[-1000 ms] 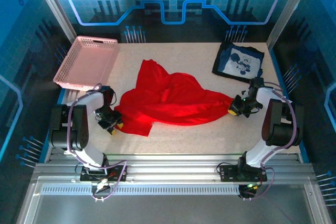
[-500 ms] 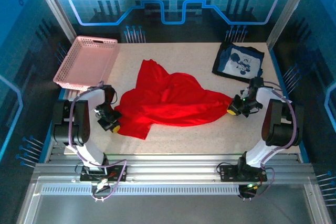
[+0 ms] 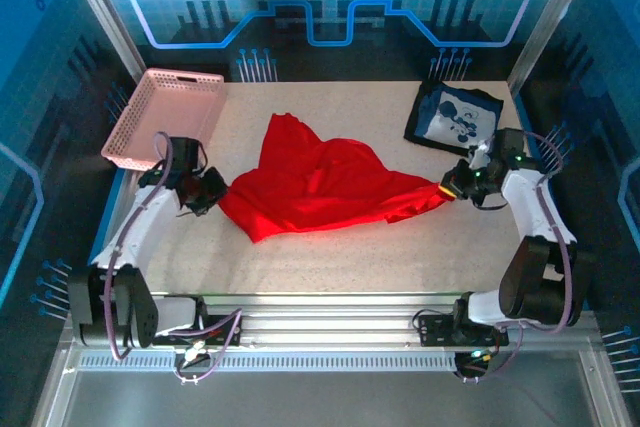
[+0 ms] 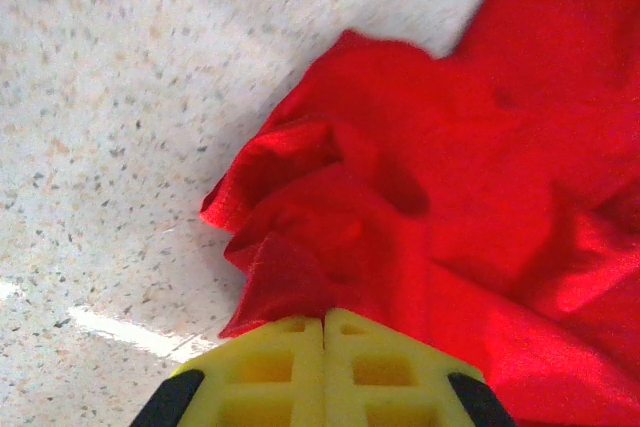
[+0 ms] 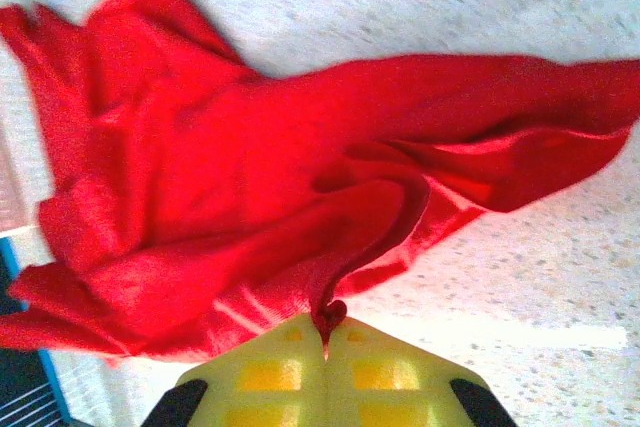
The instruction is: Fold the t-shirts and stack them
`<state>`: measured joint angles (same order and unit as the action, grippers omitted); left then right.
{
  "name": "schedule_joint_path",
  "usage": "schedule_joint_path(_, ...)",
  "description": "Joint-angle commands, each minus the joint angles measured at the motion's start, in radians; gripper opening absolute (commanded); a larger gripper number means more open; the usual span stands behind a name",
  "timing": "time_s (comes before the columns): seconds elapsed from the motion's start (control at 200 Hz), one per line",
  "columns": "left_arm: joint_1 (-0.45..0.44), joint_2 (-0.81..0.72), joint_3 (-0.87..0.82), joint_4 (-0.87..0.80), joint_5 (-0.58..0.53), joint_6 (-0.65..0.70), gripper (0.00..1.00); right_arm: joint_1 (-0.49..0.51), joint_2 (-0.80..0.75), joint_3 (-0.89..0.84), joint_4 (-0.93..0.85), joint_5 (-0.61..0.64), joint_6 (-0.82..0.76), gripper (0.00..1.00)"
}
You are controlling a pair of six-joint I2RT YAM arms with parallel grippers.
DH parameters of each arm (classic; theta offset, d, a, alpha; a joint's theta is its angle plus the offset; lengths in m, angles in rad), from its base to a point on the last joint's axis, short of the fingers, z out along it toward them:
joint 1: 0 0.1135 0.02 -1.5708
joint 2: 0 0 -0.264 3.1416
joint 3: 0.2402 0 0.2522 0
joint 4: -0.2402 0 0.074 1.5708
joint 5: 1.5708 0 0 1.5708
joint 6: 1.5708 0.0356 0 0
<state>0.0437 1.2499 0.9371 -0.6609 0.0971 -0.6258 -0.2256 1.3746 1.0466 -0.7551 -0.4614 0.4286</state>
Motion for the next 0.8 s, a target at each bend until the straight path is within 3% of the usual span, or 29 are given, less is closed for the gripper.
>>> schedule_joint_path(0.0,0.010,-0.062,0.115,-0.018,0.019,0.000,0.00,-0.028,-0.069,0.094,-0.034,-0.105,0.024,0.00)
schedule_joint_path(0.215,0.009,-0.081,0.428,-0.039,0.006,0.063,0.00,-0.047,-0.139,0.334,-0.016,-0.223,0.085,0.00)
schedule_joint_path(0.405,0.010,-0.076,0.673,0.051,0.026,0.082,0.00,-0.056,-0.183,0.529,0.026,-0.289,0.164,0.00)
schedule_joint_path(0.795,0.010,-0.040,1.144,0.144,0.074,0.178,0.00,-0.113,-0.204,0.991,-0.059,-0.327,0.282,0.00)
